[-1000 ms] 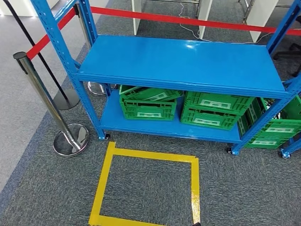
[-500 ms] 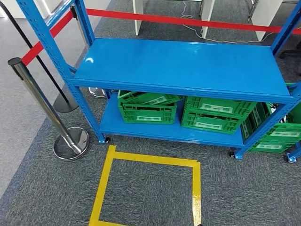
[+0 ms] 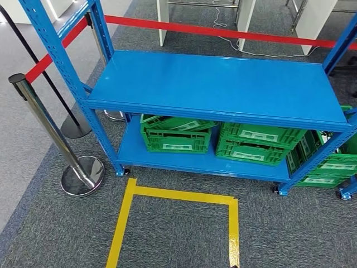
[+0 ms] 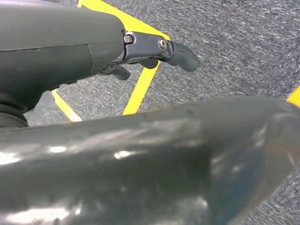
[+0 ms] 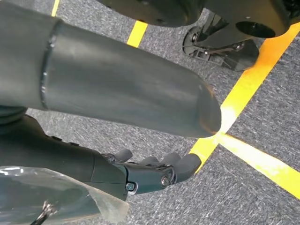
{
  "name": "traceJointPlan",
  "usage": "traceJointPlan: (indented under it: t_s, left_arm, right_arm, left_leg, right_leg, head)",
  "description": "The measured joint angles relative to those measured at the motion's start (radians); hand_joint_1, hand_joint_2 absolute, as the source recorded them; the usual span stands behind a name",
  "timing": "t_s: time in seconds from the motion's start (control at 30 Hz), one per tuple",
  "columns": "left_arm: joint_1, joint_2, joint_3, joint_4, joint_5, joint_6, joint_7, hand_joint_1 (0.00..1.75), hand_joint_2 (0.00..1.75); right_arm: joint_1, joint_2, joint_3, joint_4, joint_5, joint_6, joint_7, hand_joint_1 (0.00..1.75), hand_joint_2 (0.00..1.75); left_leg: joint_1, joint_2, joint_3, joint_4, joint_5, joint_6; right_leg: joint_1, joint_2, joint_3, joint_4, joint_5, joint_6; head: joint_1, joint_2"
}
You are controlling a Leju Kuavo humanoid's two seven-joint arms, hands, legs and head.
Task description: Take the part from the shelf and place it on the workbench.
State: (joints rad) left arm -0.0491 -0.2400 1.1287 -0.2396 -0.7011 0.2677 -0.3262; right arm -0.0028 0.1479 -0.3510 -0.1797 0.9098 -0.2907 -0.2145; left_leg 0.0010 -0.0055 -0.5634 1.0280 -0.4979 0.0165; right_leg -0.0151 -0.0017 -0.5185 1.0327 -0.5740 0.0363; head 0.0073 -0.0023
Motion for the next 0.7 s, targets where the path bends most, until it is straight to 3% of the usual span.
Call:
traceJointPlan:
  t_s: [0.07,0.13,0.17,0.2,0.27,0.33,0.47,0.53,0.63,0.67,0.7]
  left_arm:
    - [-0.001,-0.001,0.001,0.0,-0.001,0.0,0.0,0.0,0.0]
    - [-0.002,-0.002,0.002,0.0,-0.002,0.0,0.0,0.0,0.0]
    - [-0.002,-0.002,0.002,0.0,-0.002,0.0,0.0,0.0,0.0]
    - [-0.001,-0.002,0.003,0.0,-0.002,0.0,0.0,0.0,0.0]
    - [0.0,-0.002,0.003,0.0,-0.003,0.0,0.0,0.0,0.0]
    - [-0.001,-0.002,0.003,0.0,-0.003,0.0,0.0,0.0,0.0]
    - [-0.006,-0.003,0.004,0.0,-0.005,0.0,0.0,0.0,0.0]
    - [-0.007,-0.002,0.004,0.0,-0.007,0.0,0.0,0.0,0.0]
    - [-0.006,-0.002,0.004,0.0,-0.008,0.0,0.0,0.0,0.0]
    - [-0.005,-0.002,0.004,0.0,-0.008,0.0,0.0,0.0,0.0]
    - [-0.003,-0.002,0.004,0.0,-0.008,0.0,0.0,0.0,0.0]
  right_arm:
    - [-0.002,0.0,0.0,0.0,0.0,0.0,0.0,0.0,0.0]
    - [0.0,0.0,0.0,0.0,0.0,0.001,0.0,0.0,0.0]
    - [0.001,0.0,0.0,0.0,0.0,0.002,0.0,0.0,0.0]
    - [0.002,0.0,0.0,0.0,0.0,0.003,0.0,0.0,0.0]
    - [0.003,0.0,0.0,0.0,0.0,0.003,0.0,0.0,0.0]
    - [0.002,0.0,0.0,0.0,0.0,0.004,0.0,0.0,0.0]
    - [0.003,0.0,0.0,0.0,0.0,0.004,0.0,0.0,0.0]
    - [0.003,0.0,-0.001,0.0,0.0,0.004,0.0,0.0,0.0]
    - [0.002,0.0,0.0,0.0,0.0,0.005,0.0,0.0,0.0]
    - [0.002,0.0,0.0,0.0,0.0,0.005,0.0,0.0,0.0]
    - [0.003,0.0,0.0,0.0,0.0,0.005,0.0,0.0,0.0]
  left_leg:
    - [0.004,0.001,0.009,-0.008,-0.001,0.009]
    - [0.004,0.003,0.016,-0.008,-0.009,0.015]
    - [0.004,0.002,0.021,-0.008,-0.014,0.017]
    - [0.004,0.002,0.029,-0.008,-0.02,0.016]
    - [0.005,0.001,0.049,-0.008,-0.035,0.012]
    - [0.002,0.0,0.062,-0.006,-0.052,0.001]
    - [0.0,0.0,0.072,-0.01,-0.066,-0.016]
    - [0.001,0.001,0.058,0.032,-0.09,-0.025]
    - [0.003,0.001,-0.047,0.227,-0.164,-0.036]
    - [0.003,0.001,-0.08,0.276,-0.17,-0.037]
    - [0.003,0.001,-0.098,0.289,-0.154,-0.036]
  right_leg:
    - [-0.001,0.001,-0.045,0.086,-0.042,0.007]
    - [-0.001,0.001,-0.128,0.221,-0.091,0.013]
    - [-0.001,0.001,-0.158,0.26,-0.092,0.015]
    - [-0.002,0.001,-0.17,0.261,-0.069,0.016]
    - [-0.005,0.0,-0.138,0.154,0.021,0.016]
    - [-0.004,0.0,-0.092,0.047,0.072,0.01]
    - [-0.002,0.002,-0.065,0.013,0.063,-0.016]
    - [-0.005,0.002,-0.055,0.006,0.059,-0.027]
    - [-0.006,-0.002,-0.037,0.003,0.045,-0.038]
    - [-0.006,-0.001,-0.03,0.003,0.039,-0.039]
    - [-0.006,0.0,-0.022,0.003,0.033,-0.039]
  head:
    - [0.004,0.0]
    - [0.006,0.0]
    - [0.006,0.0]
    - [0.006,0.0]
    - [0.007,0.0]
    - [0.007,0.0]
    - [-0.001,0.0]
    - [-0.003,0.0]
    - [-0.005,0.0]
    - [-0.006,0.0]
    - [-0.006,0.0]
